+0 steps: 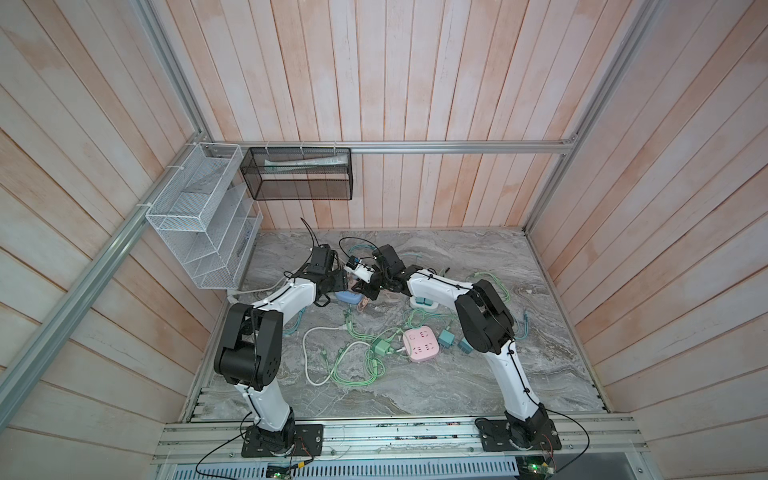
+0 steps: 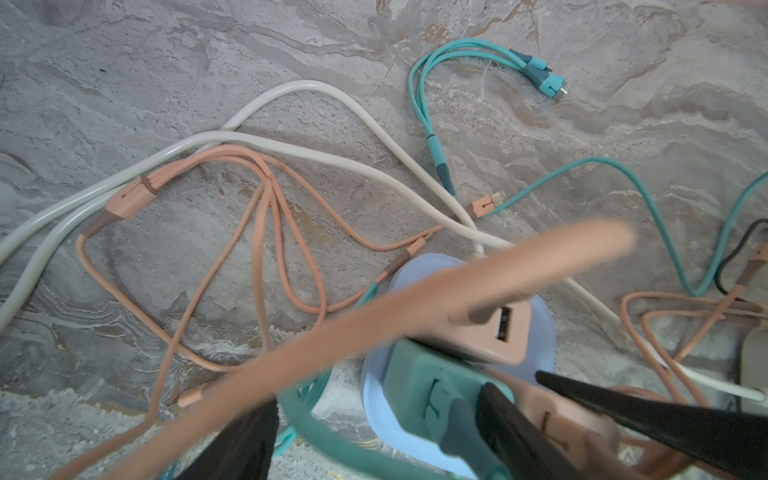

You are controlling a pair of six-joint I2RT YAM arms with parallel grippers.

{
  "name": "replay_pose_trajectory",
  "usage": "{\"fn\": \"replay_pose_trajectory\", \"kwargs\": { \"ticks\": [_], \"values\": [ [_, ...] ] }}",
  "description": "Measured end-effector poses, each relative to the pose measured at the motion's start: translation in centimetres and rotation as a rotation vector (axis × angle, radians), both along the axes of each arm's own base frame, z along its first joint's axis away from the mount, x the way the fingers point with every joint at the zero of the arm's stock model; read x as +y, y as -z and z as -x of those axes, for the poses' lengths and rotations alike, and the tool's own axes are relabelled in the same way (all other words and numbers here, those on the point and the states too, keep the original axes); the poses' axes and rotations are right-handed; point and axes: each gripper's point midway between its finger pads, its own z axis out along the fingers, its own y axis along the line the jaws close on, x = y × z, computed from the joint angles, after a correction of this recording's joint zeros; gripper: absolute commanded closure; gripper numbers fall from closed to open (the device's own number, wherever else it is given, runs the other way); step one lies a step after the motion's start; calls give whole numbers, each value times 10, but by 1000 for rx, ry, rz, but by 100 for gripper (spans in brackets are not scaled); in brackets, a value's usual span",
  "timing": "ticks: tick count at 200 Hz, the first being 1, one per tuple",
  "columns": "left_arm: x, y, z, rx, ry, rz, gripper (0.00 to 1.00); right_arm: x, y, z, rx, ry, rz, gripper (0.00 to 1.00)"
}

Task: Pull the plug off the socket
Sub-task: 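Pull the pink charger up out of the blue strip with the right gripper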

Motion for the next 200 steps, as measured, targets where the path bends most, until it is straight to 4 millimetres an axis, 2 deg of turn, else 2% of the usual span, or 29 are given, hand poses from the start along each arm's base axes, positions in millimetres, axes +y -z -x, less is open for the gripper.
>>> {"fn": "replay_pose_trajectory", "kwargs": {
  "ticks": [88, 167, 200],
  "values": [
    [-7, 1, 2, 10, 17, 29, 22, -8, 0, 6, -62, 53, 29, 100],
    [-11, 1, 2, 7, 24, 29, 22, -15, -4, 3, 76, 93, -50, 100],
    [-11, 1, 2, 8, 26, 29, 22, -15, -4, 3, 80, 95, -50, 100]
  ]
}}
